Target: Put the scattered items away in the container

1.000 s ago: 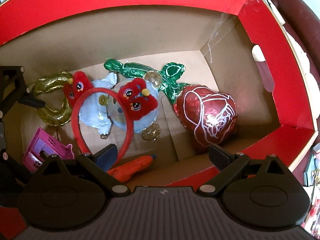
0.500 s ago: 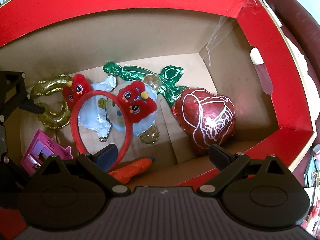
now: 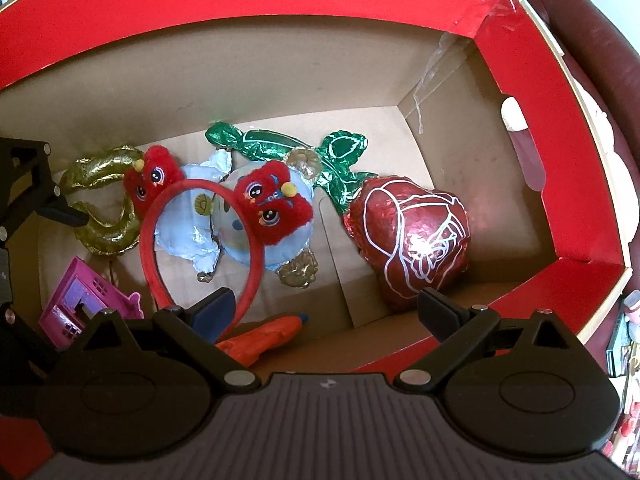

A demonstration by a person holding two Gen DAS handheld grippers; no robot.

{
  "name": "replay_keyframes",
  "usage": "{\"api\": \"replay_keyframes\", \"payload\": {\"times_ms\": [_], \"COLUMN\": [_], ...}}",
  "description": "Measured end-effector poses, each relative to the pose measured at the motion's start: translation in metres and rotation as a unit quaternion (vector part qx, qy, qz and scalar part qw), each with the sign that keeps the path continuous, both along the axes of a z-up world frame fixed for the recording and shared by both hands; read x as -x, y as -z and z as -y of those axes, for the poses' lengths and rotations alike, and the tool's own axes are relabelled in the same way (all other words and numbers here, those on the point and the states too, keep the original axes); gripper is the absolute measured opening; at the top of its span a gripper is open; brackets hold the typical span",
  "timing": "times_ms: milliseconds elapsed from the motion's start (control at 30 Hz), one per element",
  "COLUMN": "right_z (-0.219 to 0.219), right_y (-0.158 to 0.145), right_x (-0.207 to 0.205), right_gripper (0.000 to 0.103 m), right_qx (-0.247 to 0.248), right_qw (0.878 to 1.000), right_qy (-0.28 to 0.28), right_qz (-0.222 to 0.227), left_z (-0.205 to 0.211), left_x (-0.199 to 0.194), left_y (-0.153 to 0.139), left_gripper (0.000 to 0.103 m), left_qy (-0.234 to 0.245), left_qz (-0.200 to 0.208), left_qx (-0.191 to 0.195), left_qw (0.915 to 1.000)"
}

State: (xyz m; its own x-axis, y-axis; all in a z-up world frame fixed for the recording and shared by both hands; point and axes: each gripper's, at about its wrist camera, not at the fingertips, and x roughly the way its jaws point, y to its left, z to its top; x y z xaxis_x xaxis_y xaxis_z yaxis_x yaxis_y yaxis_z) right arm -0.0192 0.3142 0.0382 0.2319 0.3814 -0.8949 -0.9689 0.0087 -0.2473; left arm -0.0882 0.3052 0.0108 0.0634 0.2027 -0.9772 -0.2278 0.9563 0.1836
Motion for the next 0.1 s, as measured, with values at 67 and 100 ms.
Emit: {"api": "replay_keyframes", "payload": {"times_ms": [67,100], "right_z": [0.0003,0.0001], "right_y": [0.0001,0.0004], "right_x": [-0.0002,-0.0005], "right_gripper": [0.098,0.098], "right_qx": [0.0,0.0], "right_qw": [1.0,1.0], "right_qy": [0.001,0.001], "right_qz": [-0.002,-0.003], "left_z": [-0.0001,-0.0005], "left_x": [0.0,0.0002], "left_y": [0.0004,0.0012], "left_gripper": [0.091,0.091], "left_qy": [0.0,-0.001], "left_qz": [-0.002,-0.004], "left_qx": [0.001,0.0], "left_qw": [1.0,1.0]}}
